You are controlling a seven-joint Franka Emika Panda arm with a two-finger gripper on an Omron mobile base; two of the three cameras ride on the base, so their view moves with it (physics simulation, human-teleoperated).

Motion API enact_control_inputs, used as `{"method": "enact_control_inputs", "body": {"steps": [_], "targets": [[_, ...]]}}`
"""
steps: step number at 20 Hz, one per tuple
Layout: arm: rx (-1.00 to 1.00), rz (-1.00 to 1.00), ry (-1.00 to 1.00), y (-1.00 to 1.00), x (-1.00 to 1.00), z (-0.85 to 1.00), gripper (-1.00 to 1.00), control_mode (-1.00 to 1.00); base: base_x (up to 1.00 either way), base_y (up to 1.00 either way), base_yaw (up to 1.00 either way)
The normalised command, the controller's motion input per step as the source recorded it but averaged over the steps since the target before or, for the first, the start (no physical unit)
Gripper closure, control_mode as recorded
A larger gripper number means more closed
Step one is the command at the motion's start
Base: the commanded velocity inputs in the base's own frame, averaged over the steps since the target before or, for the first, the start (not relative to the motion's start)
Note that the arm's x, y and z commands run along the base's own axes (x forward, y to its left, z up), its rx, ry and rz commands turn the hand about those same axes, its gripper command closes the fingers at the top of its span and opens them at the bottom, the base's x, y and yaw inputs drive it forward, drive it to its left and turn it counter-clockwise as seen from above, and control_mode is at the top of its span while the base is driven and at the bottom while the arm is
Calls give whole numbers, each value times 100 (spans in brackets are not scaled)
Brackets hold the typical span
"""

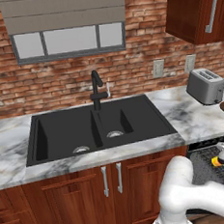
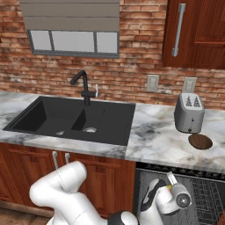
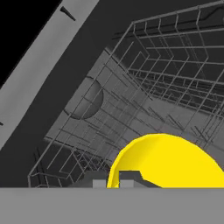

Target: Pick up the cup and bowl from the counter, place them in the dishwasher, and close the dishwasher door.

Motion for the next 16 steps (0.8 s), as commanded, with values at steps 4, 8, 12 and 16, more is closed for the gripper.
{"method": "enact_control_inputs", "body": {"steps": [4,8,12,16], "targets": [[0,0,0,-18,23,-43,100,-100,0,0,0],[0,0,0,-20,22,-39,100,-100,0,0,0],[0,0,0,-10,17,-40,-100,-100,0,0,0],[2,0,0,-16,3,-35,-100,-100,0,0,0]]}}
